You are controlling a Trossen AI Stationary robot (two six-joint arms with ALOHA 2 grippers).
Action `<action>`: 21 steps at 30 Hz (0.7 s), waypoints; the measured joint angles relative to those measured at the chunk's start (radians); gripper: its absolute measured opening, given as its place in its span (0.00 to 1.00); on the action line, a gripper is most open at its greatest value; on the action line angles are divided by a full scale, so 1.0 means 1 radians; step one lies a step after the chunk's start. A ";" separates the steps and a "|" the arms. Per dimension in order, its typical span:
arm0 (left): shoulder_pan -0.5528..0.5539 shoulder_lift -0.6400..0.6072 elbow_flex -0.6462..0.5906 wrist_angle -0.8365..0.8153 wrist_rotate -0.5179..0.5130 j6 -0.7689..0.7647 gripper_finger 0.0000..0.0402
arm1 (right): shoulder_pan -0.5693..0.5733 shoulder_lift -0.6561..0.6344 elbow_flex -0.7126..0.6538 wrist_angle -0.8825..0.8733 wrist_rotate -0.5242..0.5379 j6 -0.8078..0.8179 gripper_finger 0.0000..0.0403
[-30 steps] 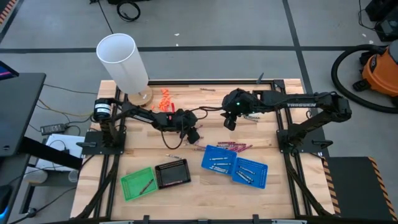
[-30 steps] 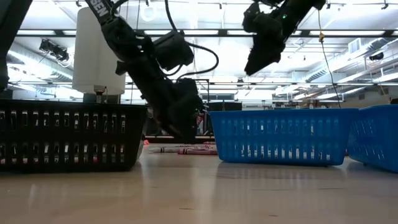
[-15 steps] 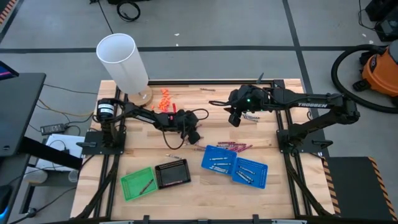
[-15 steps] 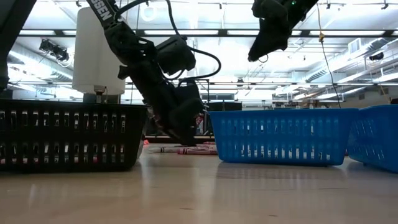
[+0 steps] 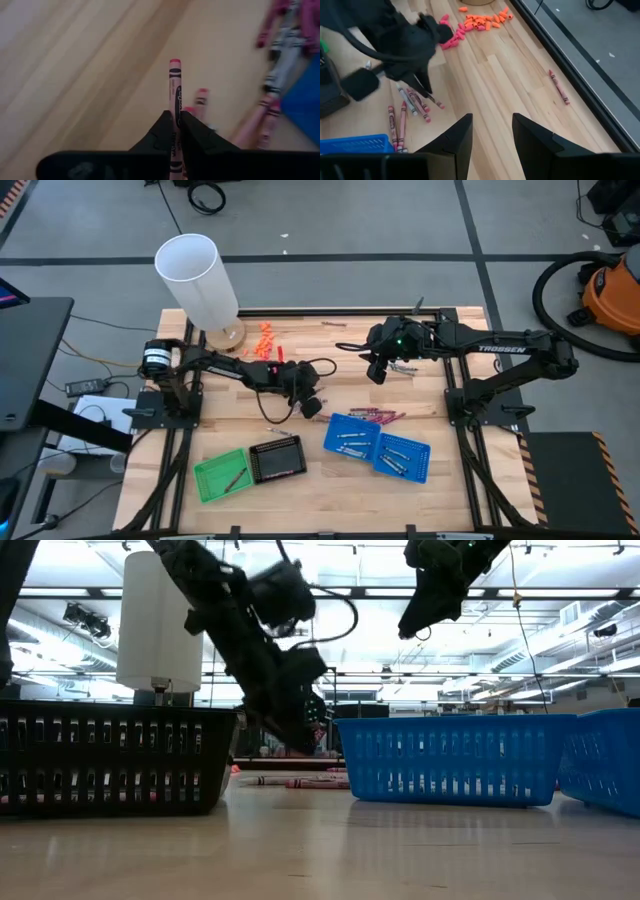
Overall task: Sort crayons
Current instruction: Put the pink crayon into the black bin
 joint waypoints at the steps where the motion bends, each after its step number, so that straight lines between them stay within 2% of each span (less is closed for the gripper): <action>1: -0.010 -0.017 -0.001 -0.013 -0.001 0.007 0.06 | 0.000 0.000 0.000 0.001 0.000 -0.001 0.36; 9: -0.102 -0.155 -0.001 -0.032 -0.007 0.003 0.06 | -0.002 0.000 -0.038 0.039 0.005 -0.016 0.36; 13: -0.167 -0.212 0.000 -0.041 0.060 -0.011 0.06 | -0.002 0.001 -0.039 0.061 0.005 -0.051 0.36; 21: -0.277 -0.265 -0.001 -0.078 0.079 -0.139 0.06 | -0.002 0.001 -0.039 0.129 0.004 -0.084 0.36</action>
